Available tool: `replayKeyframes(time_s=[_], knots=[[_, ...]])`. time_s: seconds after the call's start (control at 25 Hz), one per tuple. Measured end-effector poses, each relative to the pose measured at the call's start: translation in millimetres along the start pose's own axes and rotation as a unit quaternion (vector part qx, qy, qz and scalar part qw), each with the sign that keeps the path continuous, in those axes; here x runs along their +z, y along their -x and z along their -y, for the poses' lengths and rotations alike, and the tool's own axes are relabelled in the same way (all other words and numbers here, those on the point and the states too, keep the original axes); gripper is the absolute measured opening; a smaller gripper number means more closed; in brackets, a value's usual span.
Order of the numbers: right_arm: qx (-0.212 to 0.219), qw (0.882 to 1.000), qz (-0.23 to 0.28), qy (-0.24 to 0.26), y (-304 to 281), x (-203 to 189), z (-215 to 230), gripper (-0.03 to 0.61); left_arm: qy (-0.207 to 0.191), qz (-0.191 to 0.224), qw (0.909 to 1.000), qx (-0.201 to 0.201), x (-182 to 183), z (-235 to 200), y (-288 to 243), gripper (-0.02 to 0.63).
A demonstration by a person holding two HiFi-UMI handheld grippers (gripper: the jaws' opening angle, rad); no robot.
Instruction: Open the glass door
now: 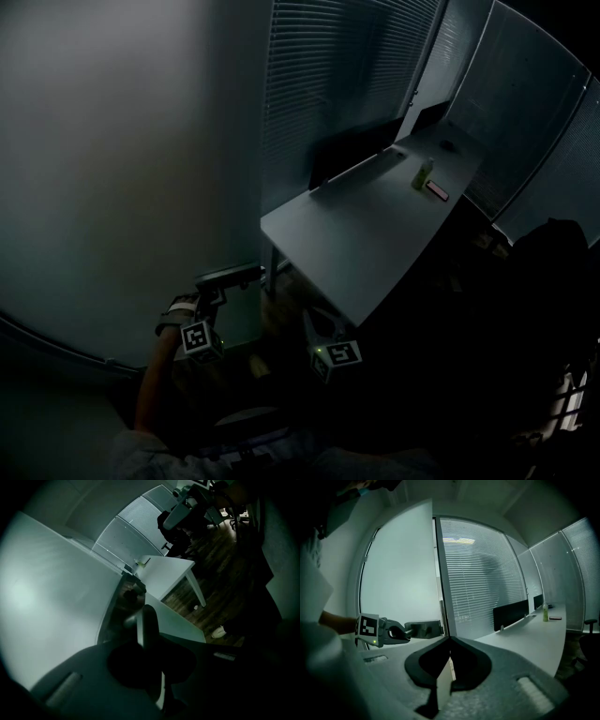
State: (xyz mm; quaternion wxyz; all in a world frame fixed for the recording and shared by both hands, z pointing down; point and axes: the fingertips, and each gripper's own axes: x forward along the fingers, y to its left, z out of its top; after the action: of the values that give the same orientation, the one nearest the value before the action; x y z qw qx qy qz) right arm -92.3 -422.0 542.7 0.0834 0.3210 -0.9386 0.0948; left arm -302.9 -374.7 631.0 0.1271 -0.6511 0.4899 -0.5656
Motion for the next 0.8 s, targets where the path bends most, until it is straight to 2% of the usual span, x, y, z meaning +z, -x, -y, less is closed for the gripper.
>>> replayKeyframes(time_s=[0.32,0.52,0.8], knots=[[-0.016,1.0,-0.003,0.003,45,-10,1,0.003,-0.009,0.015,0.9998,-0.01,8,22,17,0.02],[-0.017,1.0,-0.005,0.005,68,-14,-1,0.003,-0.024,0.027,0.9994,0.001,12,30,29,0.02],[-0.019,1.0,-0.007,0.009,89,-21,4,0.003,-0.03,0.033,0.9989,-0.015,19,53,48,0.02]])
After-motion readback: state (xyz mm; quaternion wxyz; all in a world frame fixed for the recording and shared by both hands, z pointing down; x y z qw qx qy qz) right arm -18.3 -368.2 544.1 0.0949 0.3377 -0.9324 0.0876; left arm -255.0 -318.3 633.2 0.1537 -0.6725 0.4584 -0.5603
